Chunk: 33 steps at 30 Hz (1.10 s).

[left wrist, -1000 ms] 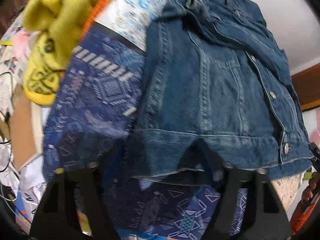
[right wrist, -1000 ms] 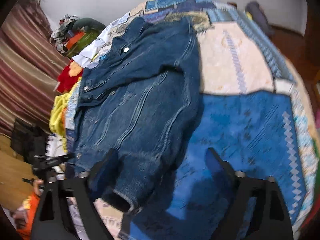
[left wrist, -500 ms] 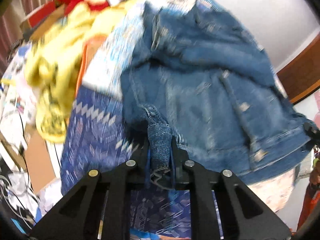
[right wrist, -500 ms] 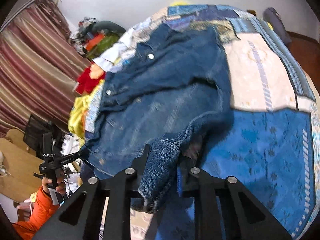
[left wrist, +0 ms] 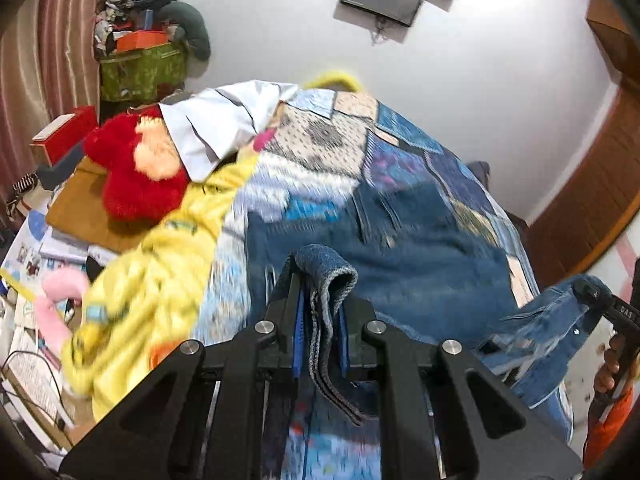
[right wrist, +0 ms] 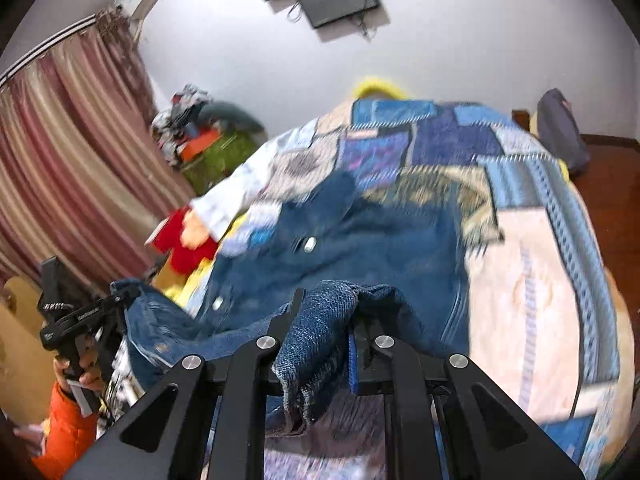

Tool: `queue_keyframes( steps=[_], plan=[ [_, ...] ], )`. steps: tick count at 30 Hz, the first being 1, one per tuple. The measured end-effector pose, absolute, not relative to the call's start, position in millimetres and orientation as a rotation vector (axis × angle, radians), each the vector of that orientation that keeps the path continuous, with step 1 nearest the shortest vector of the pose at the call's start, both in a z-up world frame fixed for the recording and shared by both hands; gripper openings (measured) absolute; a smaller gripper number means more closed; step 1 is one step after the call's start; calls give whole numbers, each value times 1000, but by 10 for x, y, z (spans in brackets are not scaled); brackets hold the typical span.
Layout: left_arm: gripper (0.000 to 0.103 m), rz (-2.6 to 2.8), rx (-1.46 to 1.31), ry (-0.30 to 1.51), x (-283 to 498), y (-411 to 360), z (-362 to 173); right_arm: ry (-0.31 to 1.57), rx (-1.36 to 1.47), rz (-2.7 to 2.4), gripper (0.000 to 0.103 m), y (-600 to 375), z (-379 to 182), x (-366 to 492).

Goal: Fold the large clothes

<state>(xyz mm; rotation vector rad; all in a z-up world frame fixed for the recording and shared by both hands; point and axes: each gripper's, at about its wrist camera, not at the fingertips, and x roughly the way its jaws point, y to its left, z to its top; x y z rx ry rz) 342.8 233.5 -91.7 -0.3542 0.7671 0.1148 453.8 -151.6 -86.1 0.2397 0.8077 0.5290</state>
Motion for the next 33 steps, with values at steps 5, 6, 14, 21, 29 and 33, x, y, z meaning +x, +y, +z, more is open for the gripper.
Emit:
queue_keyframes(
  steps=[5,6,14,21,29,33],
  plan=[
    [13,165,-409,788,4020,2541,-1141,834,288,452,13,-1442,-1062,5297],
    [13,172,-416,801,4152,2568,-1217,841,292,444,13,-1426,-1115,5413],
    [14,261,-425,943,4857,2728,-1991,975,292,382,13,-1251,-1871,6243],
    [19,295,-362,1020,4988,2739,-2522,1023,314,451,14,-1352,-2256,6375],
    [30,319,-137,1040,4977,2586,-2386,1058,312,515,16,-1544,-2089,6174],
    [47,361,-85,1009,4864,2639,-2147,1025,279,438,16,-1776,-1837,6045]
  ],
)
